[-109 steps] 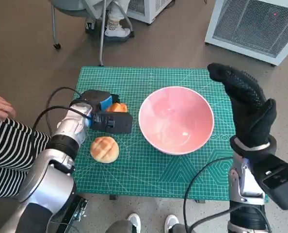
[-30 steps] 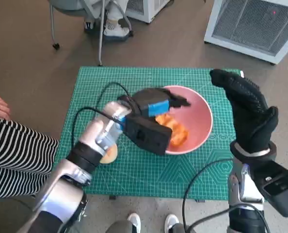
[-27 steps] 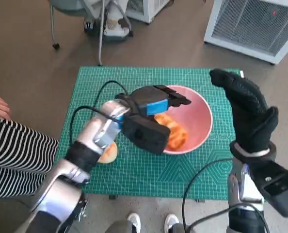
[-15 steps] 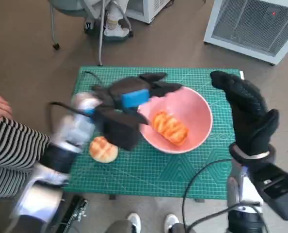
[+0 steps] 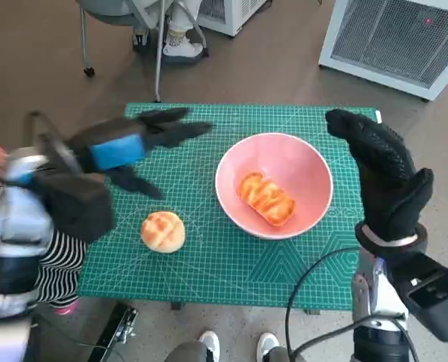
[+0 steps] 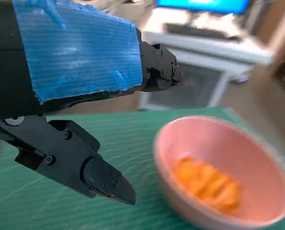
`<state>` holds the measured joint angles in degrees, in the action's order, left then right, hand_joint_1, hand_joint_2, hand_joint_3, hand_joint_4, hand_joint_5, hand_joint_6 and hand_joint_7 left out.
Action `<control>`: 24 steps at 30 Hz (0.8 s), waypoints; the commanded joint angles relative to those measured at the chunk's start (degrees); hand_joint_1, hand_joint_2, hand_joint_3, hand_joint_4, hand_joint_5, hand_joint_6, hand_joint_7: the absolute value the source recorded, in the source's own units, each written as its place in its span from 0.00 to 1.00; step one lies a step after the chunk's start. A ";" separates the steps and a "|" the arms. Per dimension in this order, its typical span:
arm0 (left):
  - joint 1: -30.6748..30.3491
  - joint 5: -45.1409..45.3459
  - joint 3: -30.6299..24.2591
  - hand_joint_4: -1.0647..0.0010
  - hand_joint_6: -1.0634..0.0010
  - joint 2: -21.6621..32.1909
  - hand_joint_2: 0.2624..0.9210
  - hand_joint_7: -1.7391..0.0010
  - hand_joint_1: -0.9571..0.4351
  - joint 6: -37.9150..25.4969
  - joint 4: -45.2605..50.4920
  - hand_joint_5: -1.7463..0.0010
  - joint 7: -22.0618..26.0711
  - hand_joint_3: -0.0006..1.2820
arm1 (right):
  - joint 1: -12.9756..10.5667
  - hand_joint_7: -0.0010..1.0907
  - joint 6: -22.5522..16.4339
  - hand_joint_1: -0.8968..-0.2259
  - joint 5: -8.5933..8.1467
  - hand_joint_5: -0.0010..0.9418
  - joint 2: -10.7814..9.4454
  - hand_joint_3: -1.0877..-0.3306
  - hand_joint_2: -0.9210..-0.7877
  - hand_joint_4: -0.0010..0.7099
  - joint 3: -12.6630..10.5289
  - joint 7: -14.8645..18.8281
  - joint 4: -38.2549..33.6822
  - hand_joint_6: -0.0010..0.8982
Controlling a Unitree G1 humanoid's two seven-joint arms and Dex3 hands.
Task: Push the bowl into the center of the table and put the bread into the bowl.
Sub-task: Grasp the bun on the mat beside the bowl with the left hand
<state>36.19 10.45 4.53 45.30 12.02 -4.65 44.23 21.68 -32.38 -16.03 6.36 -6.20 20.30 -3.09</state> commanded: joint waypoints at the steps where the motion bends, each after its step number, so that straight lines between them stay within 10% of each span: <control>1: -4.26 -0.03 -1.41 0.92 0.81 3.40 0.72 0.99 0.78 -3.22 6.33 0.99 2.22 0.00 | -0.34 0.40 0.43 0.32 -0.16 0.00 0.12 0.51 0.00 0.20 0.14 0.13 -0.55 0.07; 24: -13.99 0.98 1.80 0.86 0.79 4.00 0.73 0.99 0.75 -11.09 11.92 1.00 5.96 0.00 | 1.15 0.40 0.93 0.34 -1.44 0.00 1.50 0.51 0.00 0.20 -0.08 2.52 -2.50 0.07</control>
<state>23.11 10.88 4.90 50.33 1.45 8.04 50.59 23.29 -32.34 -16.88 7.20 -6.24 22.01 -4.85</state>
